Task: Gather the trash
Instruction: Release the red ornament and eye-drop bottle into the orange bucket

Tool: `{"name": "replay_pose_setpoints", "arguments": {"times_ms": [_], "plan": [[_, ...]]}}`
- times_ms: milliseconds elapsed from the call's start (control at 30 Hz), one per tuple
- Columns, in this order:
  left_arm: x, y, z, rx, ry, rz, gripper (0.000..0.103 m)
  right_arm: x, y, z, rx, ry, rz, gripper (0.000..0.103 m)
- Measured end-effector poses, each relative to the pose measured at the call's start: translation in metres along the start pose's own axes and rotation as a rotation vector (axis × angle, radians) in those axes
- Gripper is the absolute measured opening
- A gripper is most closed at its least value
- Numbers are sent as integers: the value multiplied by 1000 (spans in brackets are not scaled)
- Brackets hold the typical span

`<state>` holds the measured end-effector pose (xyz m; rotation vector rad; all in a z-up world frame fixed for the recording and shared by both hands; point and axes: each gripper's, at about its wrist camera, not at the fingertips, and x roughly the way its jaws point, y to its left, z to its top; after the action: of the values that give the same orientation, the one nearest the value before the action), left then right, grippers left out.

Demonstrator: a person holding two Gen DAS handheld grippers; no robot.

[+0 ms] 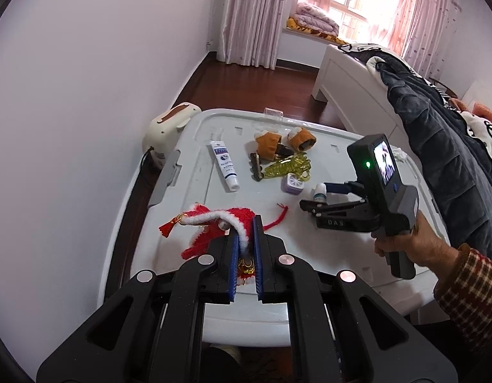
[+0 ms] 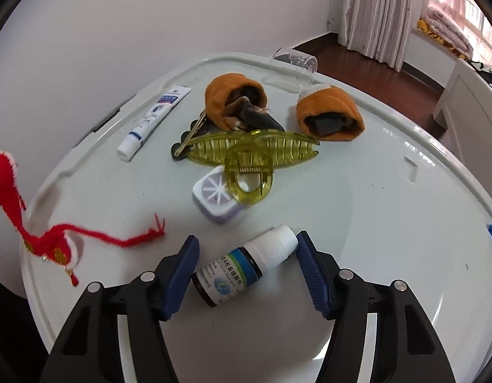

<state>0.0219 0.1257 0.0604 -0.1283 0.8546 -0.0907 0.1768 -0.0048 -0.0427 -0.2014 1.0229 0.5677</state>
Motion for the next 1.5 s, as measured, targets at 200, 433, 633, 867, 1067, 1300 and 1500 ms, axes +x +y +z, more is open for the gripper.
{"name": "replay_pose_setpoints", "arguments": {"times_ms": [200, 433, 633, 867, 1067, 1300, 1500], "plan": [[-7, -7, -3, 6, -4, -31, 7, -31, -2, -20, 33, -36, 1, 62], [-36, -40, -8, 75, -12, -107, 8, -101, 21, -63, 60, -84, 43, 62], [-68, -84, -27, 167, 14, -203, 7, -141, 52, -136, 111, -50, 73, 62], [-90, -136, -76, 251, 108, -323, 8, -153, 65, -236, 213, 59, 69, 62], [-81, -167, -124, 304, 202, -343, 7, -142, 72, -285, 276, 137, 56, 62], [-46, -178, -161, 339, 274, -258, 10, -131, 84, -296, 274, 210, 53, 81], [-30, -174, -168, 363, 285, -165, 28, -143, 68, -304, 375, 176, 39, 86]]}}
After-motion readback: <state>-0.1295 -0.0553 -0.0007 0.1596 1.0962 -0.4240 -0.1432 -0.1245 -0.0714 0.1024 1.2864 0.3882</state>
